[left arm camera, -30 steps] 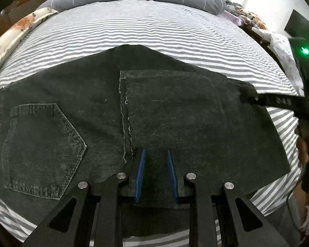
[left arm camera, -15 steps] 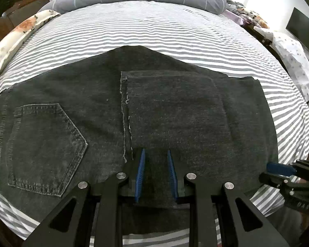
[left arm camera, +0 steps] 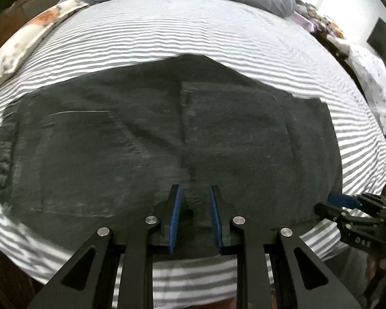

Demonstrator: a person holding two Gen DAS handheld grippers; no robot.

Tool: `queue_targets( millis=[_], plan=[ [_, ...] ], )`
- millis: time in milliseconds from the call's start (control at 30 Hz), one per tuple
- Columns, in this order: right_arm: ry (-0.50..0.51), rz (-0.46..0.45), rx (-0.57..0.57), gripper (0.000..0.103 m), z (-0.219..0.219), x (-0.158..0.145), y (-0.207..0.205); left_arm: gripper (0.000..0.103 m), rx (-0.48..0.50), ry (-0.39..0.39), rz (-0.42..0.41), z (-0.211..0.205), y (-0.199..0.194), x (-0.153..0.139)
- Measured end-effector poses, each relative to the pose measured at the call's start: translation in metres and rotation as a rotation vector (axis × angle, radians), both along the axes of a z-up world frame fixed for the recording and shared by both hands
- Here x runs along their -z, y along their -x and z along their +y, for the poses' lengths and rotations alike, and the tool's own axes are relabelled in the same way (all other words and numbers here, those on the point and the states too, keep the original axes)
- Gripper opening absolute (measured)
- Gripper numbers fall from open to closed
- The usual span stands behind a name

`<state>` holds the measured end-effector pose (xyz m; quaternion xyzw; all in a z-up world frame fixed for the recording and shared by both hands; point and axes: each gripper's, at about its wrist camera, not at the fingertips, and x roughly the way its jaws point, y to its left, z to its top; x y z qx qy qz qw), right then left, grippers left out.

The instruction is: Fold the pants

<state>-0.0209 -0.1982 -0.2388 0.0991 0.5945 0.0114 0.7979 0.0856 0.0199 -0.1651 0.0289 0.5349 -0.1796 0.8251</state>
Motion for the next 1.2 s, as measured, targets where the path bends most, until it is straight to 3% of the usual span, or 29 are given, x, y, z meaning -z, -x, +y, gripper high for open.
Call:
queue_targets(
  millis=[100, 233, 533, 633, 767, 867, 1067, 1200],
  plan=[
    [-0.006, -0.003, 0.016, 0.042, 0.005, -0.005, -0.008, 0.024, -0.08, 0.063, -0.002, 0.041, -0.002, -0.015],
    [-0.031, -0.048, 0.029, 0.043, 0.016, -0.024, -0.011, 0.026, -0.255, 0.176, 0.006, 0.117, -0.009, -0.026],
    [-0.046, -0.122, -0.078, 0.044, 0.082, -0.049, -0.034, 0.027, -0.569, 0.453, 0.055, 0.25, -0.005, -0.011],
    [-0.054, -0.132, -0.107, 0.046, 0.101, -0.055, -0.04, 0.027, -0.603, 0.488, 0.073, 0.27, -0.001, -0.001],
    [-0.073, -0.124, -0.119, 0.046, 0.126, -0.051, -0.051, 0.027, -0.606, 0.659, 0.145, 0.286, 0.002, 0.023],
    [-0.081, -0.104, -0.117, 0.046, 0.136, -0.045, -0.054, 0.027, -0.624, 0.724, 0.174, 0.294, 0.004, 0.04],
    [-0.038, -0.081, -0.134, 0.046, 0.149, -0.036, -0.061, 0.027, -0.643, 0.825, 0.191, 0.308, 0.004, 0.064],
    [-0.029, -0.063, -0.117, 0.046, 0.154, -0.031, -0.068, 0.027, -0.643, 0.832, 0.176, 0.315, -0.009, 0.072]
  ],
)
